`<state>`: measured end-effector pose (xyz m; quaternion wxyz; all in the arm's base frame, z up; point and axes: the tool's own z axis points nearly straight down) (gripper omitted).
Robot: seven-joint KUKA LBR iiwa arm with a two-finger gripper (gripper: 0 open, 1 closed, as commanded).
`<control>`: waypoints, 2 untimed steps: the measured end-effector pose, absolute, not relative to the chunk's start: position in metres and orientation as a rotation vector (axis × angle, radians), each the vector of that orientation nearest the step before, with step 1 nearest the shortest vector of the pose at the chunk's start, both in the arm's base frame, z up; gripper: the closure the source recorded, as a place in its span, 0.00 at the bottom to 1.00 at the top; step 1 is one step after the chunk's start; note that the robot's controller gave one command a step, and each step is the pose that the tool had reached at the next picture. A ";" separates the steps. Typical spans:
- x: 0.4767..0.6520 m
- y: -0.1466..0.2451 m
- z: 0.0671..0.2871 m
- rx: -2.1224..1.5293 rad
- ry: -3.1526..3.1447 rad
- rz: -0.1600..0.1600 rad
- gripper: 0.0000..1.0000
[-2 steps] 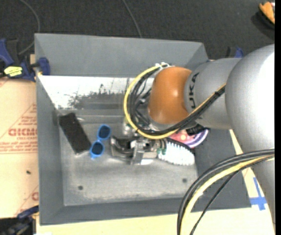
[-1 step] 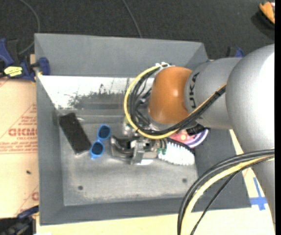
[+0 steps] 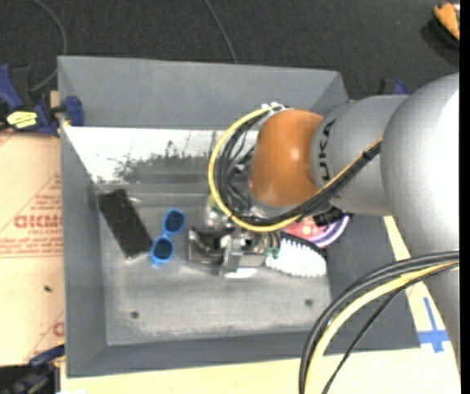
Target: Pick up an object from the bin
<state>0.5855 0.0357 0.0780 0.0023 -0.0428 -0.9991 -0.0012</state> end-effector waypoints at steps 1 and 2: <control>0.585 0.036 0.090 -0.134 -3.131 -0.004 1.00; 0.585 0.036 0.102 -0.134 -3.132 -0.004 1.00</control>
Offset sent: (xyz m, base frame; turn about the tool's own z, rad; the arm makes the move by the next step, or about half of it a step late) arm 0.0001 0.0000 0.0173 0.0000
